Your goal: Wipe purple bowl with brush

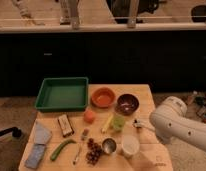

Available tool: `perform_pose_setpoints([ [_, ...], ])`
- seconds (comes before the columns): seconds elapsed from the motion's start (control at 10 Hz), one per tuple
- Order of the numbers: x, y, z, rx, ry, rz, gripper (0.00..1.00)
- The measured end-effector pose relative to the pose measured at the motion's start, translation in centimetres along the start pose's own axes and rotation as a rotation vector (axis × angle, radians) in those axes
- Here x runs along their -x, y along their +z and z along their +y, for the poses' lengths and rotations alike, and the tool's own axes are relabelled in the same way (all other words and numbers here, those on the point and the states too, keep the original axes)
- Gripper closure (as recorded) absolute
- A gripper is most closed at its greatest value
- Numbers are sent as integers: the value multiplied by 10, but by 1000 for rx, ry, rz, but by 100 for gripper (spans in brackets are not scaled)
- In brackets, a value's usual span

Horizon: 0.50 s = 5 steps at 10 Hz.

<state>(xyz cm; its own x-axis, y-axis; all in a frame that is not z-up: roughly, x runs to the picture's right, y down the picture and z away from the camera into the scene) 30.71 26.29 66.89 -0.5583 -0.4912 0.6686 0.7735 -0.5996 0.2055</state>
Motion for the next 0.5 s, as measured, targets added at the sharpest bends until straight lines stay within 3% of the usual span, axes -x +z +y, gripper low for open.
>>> perform_pose_setpoints([
  [0.5,7,7,-7,14,-61,-52,100],
])
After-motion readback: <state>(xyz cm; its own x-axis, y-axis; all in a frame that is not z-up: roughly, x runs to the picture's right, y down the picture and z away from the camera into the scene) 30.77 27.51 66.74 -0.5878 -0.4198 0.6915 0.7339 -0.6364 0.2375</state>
